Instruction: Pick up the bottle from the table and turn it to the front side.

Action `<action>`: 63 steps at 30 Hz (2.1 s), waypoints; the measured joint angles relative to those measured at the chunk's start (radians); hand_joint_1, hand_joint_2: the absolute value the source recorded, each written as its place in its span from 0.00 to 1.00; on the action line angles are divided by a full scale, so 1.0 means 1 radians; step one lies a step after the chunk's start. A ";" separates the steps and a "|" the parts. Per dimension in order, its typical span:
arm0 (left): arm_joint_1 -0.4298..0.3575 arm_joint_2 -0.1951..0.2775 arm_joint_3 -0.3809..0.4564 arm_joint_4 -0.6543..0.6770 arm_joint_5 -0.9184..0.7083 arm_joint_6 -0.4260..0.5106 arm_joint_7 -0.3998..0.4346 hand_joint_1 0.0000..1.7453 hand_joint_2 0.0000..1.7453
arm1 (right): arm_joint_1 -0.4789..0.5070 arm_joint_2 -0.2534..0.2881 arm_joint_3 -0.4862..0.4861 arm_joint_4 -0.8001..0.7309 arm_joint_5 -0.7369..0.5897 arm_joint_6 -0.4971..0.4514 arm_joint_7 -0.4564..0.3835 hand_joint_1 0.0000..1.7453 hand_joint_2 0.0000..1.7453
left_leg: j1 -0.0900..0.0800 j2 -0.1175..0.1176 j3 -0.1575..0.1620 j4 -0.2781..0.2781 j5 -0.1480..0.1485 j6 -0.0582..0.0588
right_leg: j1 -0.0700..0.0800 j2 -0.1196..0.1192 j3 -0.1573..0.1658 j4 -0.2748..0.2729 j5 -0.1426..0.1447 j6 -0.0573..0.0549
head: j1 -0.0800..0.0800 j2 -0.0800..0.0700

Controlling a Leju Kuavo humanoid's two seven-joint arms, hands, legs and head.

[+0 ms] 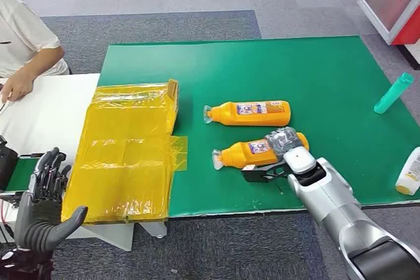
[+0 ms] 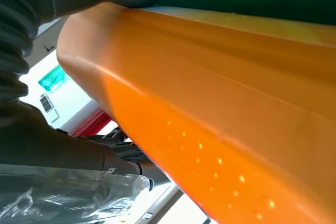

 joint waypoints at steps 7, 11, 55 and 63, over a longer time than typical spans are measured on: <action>0.000 0.001 0.000 0.000 0.001 -0.007 0.000 0.00 1.00 | -0.009 0.007 0.000 0.017 -0.004 -0.001 0.012 1.00 1.00 | 0.000 0.000 0.000 0.000 0.000 0.000 | 0.000 0.000 0.000 0.000 0.000 0.000 | 0.000 0.000; 0.000 0.001 0.001 0.001 0.002 -0.008 -0.002 0.00 1.00 | -0.010 0.012 -0.001 0.023 -0.014 -0.002 0.013 1.00 1.00 | 0.000 0.000 0.000 0.000 0.001 0.000 | 0.000 0.000 0.000 0.000 0.001 0.000 | 0.000 0.000; -0.210 0.043 -0.339 0.055 0.177 0.064 0.153 0.00 1.00 | 0.498 0.207 -0.153 -0.983 -1.071 -0.005 -0.270 1.00 1.00 | 0.001 0.000 -0.003 0.000 0.001 -0.001 | 0.001 0.000 -0.003 0.000 0.001 -0.001 | 0.000 0.000; -0.327 0.080 -0.574 0.089 0.169 0.103 0.191 0.00 1.00 | 0.428 0.245 -0.128 -0.937 -1.066 -0.023 -0.239 1.00 1.00 | 0.001 0.000 -0.003 0.000 0.002 -0.001 | 0.001 0.000 -0.003 0.000 0.002 -0.001 | 0.000 0.000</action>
